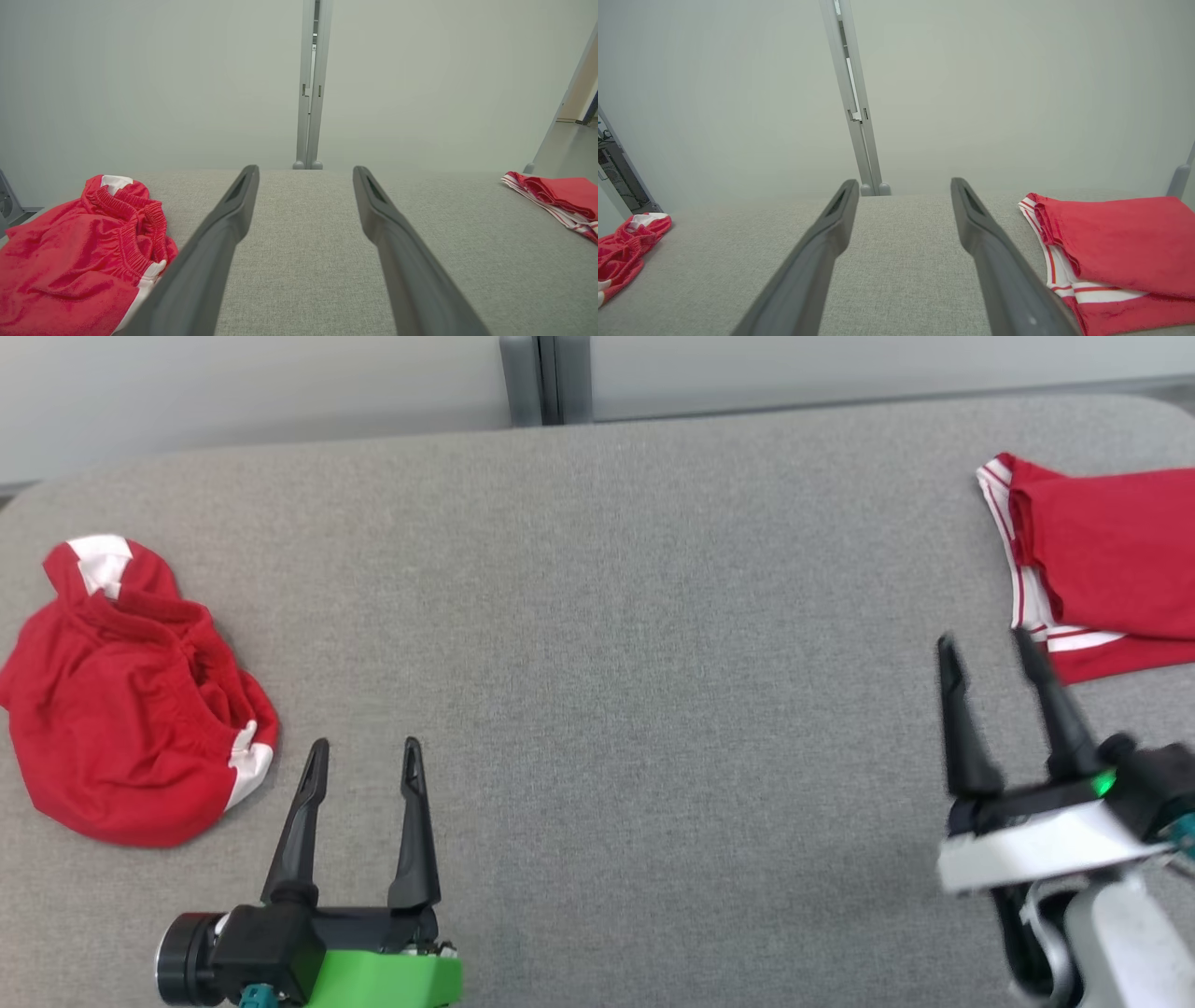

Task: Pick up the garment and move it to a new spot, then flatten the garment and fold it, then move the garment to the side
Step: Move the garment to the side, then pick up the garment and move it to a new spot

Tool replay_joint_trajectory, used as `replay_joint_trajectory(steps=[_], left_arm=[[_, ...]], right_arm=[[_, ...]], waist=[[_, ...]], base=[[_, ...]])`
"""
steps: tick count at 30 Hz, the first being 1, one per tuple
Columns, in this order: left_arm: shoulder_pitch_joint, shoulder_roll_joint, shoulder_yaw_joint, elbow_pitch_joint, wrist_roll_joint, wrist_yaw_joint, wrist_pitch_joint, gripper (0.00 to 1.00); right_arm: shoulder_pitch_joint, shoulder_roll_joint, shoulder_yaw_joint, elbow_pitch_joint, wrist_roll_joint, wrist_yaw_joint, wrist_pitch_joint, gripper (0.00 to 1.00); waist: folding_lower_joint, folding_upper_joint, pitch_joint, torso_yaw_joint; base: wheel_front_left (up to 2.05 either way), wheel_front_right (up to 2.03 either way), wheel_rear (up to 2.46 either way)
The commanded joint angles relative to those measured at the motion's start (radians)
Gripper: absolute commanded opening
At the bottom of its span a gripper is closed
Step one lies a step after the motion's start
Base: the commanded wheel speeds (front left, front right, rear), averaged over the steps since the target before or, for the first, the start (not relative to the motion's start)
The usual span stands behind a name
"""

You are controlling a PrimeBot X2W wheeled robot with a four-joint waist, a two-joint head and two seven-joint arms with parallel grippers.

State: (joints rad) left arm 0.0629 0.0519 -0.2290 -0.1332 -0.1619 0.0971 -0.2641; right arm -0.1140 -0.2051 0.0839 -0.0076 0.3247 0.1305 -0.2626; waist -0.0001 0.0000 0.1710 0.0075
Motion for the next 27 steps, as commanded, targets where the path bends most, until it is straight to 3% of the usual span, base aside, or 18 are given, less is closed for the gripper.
replay_joint_trajectory(steps=[1, 6, 12, 27], left_arm=[[0.022, -0.001, 0.008, 0.000, -0.010, -0.005, 0.000, 1.00], [0.073, -0.001, 0.026, 0.017, 0.003, -0.024, 0.000, 1.00], [0.115, -0.001, 0.038, 0.026, 0.015, -0.016, 0.000, 1.00], [0.135, -0.001, 0.055, 0.063, 0.010, -0.012, 0.000, 1.00]], right_arm=[[0.037, 0.002, 0.017, 0.003, -0.002, 0.000, -0.003, 1.00], [0.122, 0.019, 0.049, 0.018, -0.021, -0.001, -0.003, 1.00], [0.173, 0.034, 0.061, 0.027, -0.041, -0.001, -0.003, 1.00], [0.188, 0.042, 0.070, 0.039, -0.067, -0.001, -0.003, 1.00]], waist=[[0.0001, 0.0000, -0.070, 0.002], [0.0001, 0.0000, -0.131, -0.001], [0.0001, 0.0000, -0.161, -0.006], [0.0001, 0.0000, -0.179, -0.011]], base=[[0.00, 0.00, 0.00], [0.00, 0.00, 0.00], [0.00, 0.00, 0.00], [0.00, 0.00, 0.00]])
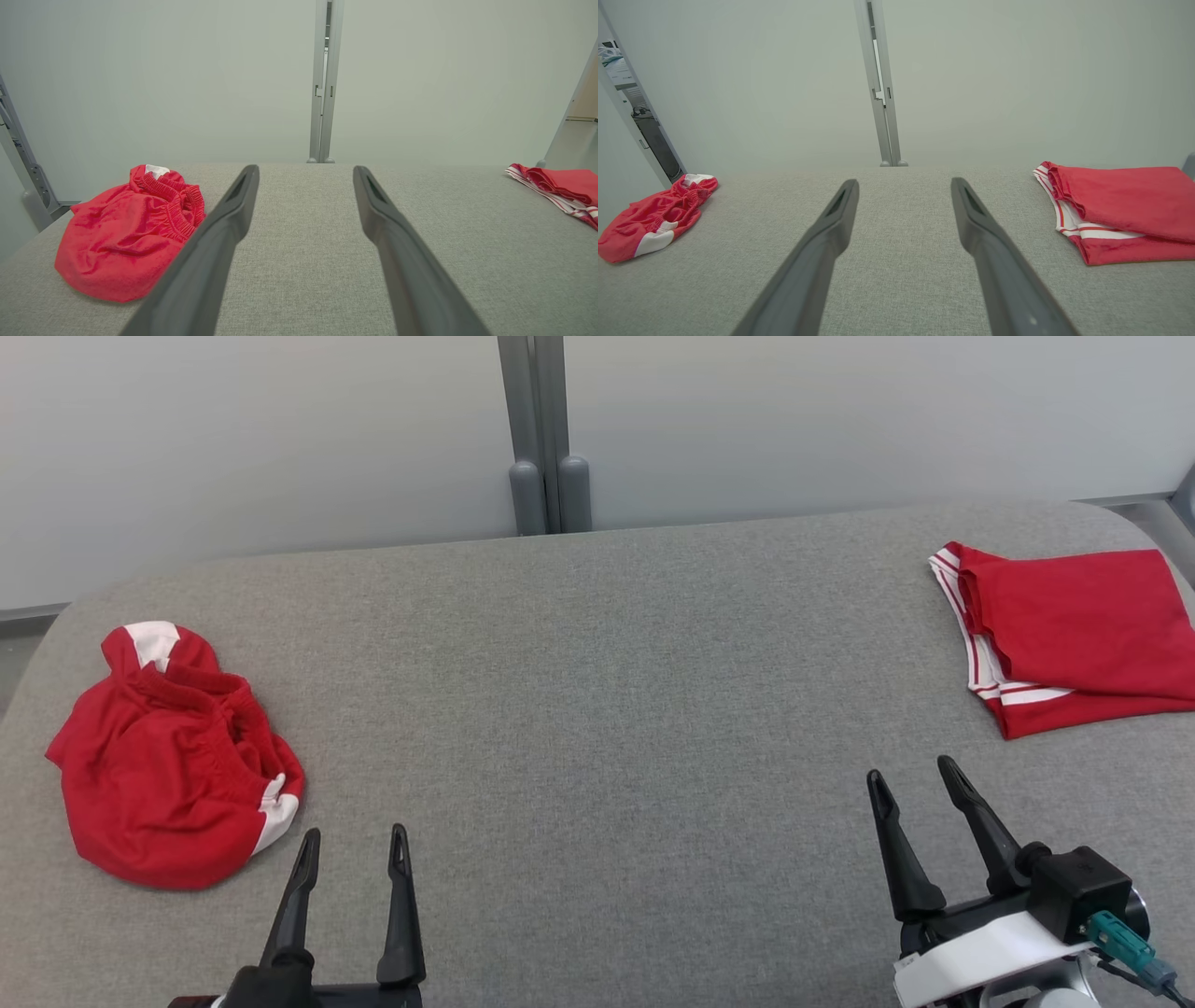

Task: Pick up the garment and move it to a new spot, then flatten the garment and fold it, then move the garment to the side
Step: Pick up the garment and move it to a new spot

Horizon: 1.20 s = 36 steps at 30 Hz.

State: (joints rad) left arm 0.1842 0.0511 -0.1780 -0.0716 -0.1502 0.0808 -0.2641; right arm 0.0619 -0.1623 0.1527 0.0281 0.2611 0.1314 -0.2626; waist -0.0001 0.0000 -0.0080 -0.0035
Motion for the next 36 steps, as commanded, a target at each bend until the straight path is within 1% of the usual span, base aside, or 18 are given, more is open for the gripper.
replay_joint_trajectory(steps=[1, 15, 21, 29, 36], left_arm=[[0.015, 0.000, 0.004, 0.003, -0.002, 0.004, 0.000, 1.00], [0.013, -0.001, 0.002, 0.011, 0.003, 0.008, 0.000, 1.00], [0.002, 0.000, 0.004, 0.001, -0.001, 0.019, 0.000, 1.00], [-0.005, 0.000, 0.012, -0.013, -0.018, 0.038, 0.000, 1.00], [0.007, 0.000, 0.029, -0.020, -0.034, 0.059, 0.000, 1.00]], right_arm=[[0.012, -0.001, 0.002, 0.004, -0.004, -0.002, -0.003, 1.00], [0.012, -0.003, 0.005, 0.004, 0.004, -0.002, -0.003, 1.00], [0.000, -0.008, 0.014, 0.004, 0.006, -0.002, -0.003, 1.00], [-0.022, -0.003, 0.047, 0.006, 0.011, -0.002, -0.003, 1.00], [-0.038, -0.013, 0.124, 0.008, 0.020, -0.002, -0.003, 1.00]], waist=[[0.0001, 0.0000, -0.001, 0.000], [0.0001, 0.0000, 0.000, 0.012], [0.0001, 0.0000, 0.013, 0.038], [0.0001, 0.0000, 0.020, 0.123], [0.0001, 0.0000, 0.027, 0.211]], base=[[0.00, 0.00, 0.00], [0.00, 0.00, 0.00], [0.00, 0.00, 0.00], [0.00, 0.00, 0.00], [0.00, 0.00, 0.00]])
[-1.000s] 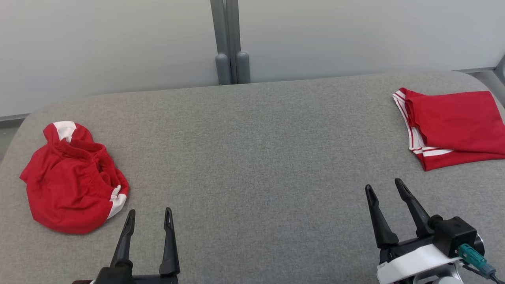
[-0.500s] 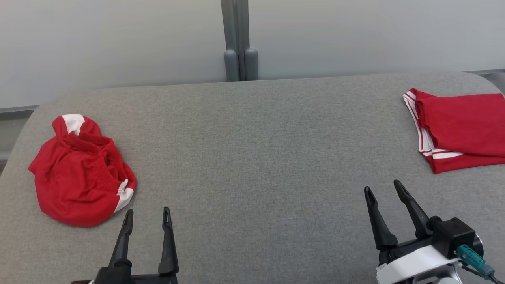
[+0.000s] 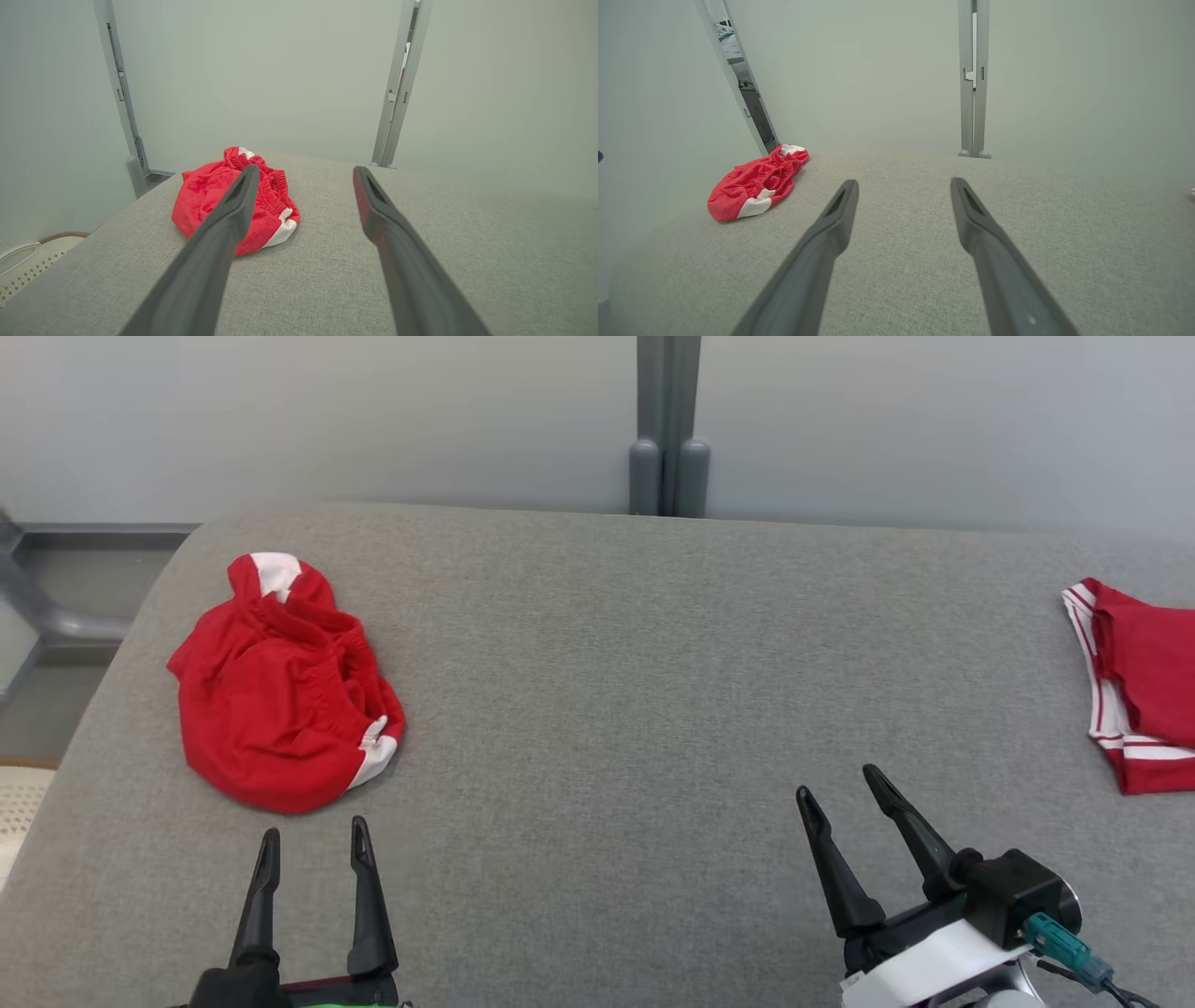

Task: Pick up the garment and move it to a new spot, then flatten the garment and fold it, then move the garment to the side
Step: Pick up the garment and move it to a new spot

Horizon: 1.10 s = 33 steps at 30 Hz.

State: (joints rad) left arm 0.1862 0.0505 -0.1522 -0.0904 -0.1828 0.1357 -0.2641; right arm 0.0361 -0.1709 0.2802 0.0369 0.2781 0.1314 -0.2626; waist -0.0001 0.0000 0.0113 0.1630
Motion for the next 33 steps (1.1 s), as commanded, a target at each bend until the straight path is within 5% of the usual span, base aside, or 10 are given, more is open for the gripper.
replay_joint_trajectory(steps=[1, 19, 33], left_arm=[[0.001, 0.000, 0.006, -0.005, -0.001, 0.006, 0.000, 1.00], [0.018, 0.001, -0.019, -0.048, -0.006, 0.046, 0.000, 1.00], [-0.013, 0.000, -0.034, -0.065, -0.016, 0.060, 0.000, 1.00]], right_arm=[[-0.016, -0.005, 0.009, -0.001, 0.003, -0.002, -0.003, 1.00], [0.031, 0.003, -0.029, -0.012, -0.020, -0.002, -0.003, 1.00], [-0.006, -0.033, -0.075, -0.026, -0.035, -0.002, -0.003, 1.00]], waist=[[0.0001, 0.0000, 0.010, 0.061], [0.0001, 0.0000, 0.037, 0.334], [0.0001, 0.0000, 0.111, 0.370]], base=[[0.00, 0.00, 0.00], [0.00, 0.00, 0.00], [0.00, 0.00, 0.00]])
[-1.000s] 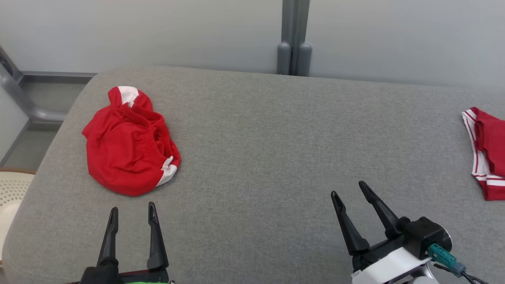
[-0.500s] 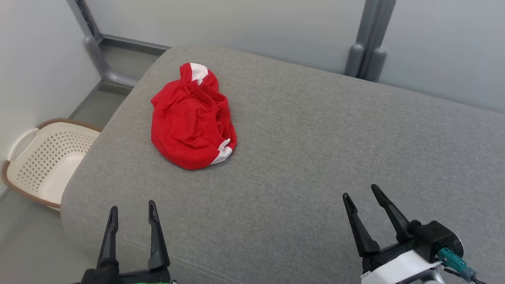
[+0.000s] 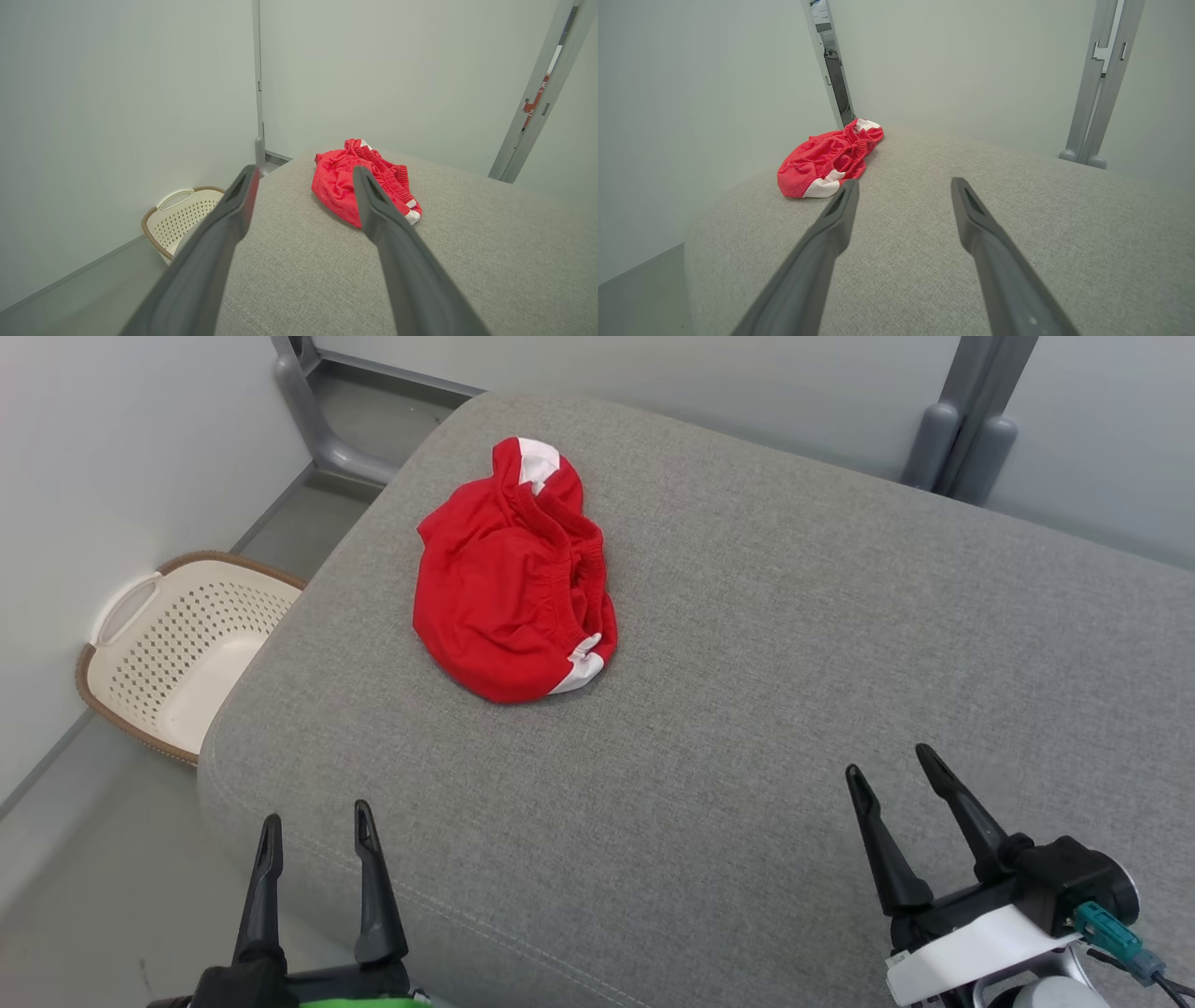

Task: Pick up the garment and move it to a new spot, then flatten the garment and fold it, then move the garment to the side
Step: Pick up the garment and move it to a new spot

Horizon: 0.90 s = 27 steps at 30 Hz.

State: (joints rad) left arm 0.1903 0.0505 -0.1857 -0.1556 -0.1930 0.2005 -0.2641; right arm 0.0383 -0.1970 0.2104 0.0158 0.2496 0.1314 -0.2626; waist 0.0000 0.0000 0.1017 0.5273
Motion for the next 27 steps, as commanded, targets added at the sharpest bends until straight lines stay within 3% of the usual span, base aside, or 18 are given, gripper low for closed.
replay_joint_trajectory(steps=[1, 8, 12, 21, 27], left_arm=[[-0.031, 0.000, -0.002, 0.001, -0.007, -0.008, 0.000, 1.00], [-0.177, 0.000, -0.003, -0.013, -0.006, -0.020, 0.000, 1.00], [-0.320, 0.001, 0.013, 0.053, -0.039, -0.060, 0.000, 1.00], [-0.724, 0.025, 0.075, 0.407, -0.071, -0.165, 0.006, 1.00], [-0.998, 0.074, 0.103, 0.665, -0.117, -0.213, 0.134, 1.00]], right_arm=[[-0.008, -0.012, -0.012, -0.009, -0.010, -0.002, -0.003, 1.00], [-0.042, -0.077, -0.032, -0.036, -0.022, -0.002, -0.003, 1.00], [-0.067, -0.123, -0.040, -0.051, -0.024, -0.002, -0.003, 1.00], [-0.132, -0.212, -0.047, -0.085, -0.024, -0.002, -0.003, 1.00], [-0.164, -0.253, -0.071, -0.119, -0.021, -0.002, -0.003, 1.00]], waist=[[0.0000, 0.0000, 0.032, 0.007], [0.0000, 0.0000, 0.162, -0.023], [0.0000, 0.0000, 0.236, -0.043], [0.0000, 0.0000, 0.381, -0.112], [0.0000, 0.0000, 0.461, -0.158]], base=[[0.00, 0.00, 0.00], [0.00, 0.00, 0.00], [0.00, 0.00, 0.00], [0.00, 0.00, 0.00], [0.00, 0.00, 0.00]])
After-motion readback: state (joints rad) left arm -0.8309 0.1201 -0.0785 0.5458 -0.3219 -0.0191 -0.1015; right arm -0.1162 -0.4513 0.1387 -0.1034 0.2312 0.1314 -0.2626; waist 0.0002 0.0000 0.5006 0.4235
